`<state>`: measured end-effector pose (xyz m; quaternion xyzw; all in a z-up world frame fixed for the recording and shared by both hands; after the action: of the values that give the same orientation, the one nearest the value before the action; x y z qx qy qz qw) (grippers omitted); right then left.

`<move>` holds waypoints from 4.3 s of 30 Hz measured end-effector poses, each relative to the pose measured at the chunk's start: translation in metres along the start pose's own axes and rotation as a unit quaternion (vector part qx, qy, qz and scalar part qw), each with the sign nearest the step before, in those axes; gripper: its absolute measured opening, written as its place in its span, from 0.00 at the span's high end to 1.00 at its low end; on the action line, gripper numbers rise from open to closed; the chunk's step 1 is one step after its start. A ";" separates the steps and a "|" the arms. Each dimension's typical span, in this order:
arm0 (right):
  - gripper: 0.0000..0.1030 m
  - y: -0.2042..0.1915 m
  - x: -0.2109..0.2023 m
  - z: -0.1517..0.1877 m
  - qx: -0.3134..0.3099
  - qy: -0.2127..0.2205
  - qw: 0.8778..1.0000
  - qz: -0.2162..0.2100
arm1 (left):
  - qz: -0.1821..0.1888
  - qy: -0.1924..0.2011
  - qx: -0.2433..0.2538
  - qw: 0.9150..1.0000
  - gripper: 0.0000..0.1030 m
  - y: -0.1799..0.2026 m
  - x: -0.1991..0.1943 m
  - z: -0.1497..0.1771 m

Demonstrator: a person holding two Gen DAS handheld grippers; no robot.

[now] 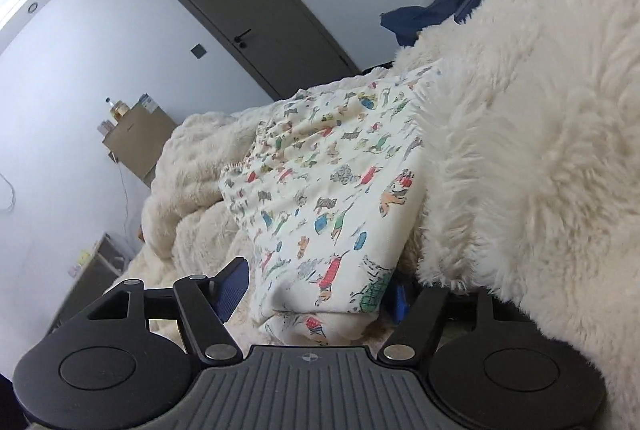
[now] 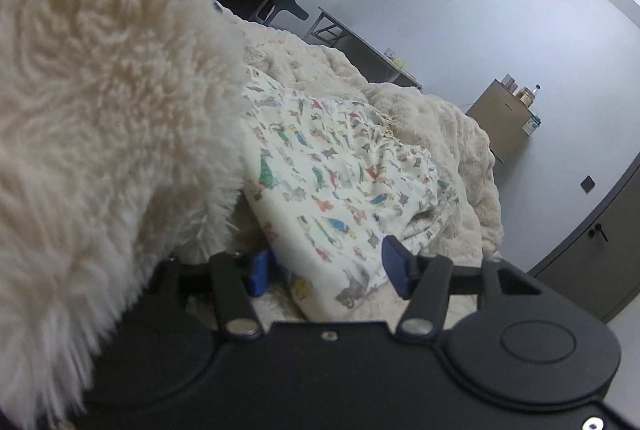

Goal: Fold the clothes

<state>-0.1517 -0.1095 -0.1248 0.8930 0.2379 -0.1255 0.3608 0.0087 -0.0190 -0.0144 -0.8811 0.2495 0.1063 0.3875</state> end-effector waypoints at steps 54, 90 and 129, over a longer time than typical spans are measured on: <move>0.95 0.019 -0.060 -0.057 -0.116 0.081 0.964 -0.227 | 0.196 0.147 0.099 0.964 0.91 -0.010 -0.041 -0.042; 0.28 0.017 0.159 -0.057 -0.097 -0.008 0.995 -0.015 | -0.039 0.034 0.001 0.999 0.38 0.016 0.181 -0.056; 0.55 0.042 0.225 -0.022 -0.212 -0.103 0.967 0.098 | -0.101 0.026 0.071 0.992 0.63 0.005 0.198 -0.051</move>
<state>0.0640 -0.0449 -0.1733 0.7974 0.1319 -0.1274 0.5749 0.1744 -0.1304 -0.0580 -0.8744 0.1756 0.0258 0.4515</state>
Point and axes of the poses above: each gripper's, at about its wrist camera, not at the fingertips, and x roughly the way its jaws point, y to its right, z to its underside, the point moved 9 cm from there along x, roughly the way its jaws point, and after that the axes turned 3 degrees about y, right-handed, at the moved point
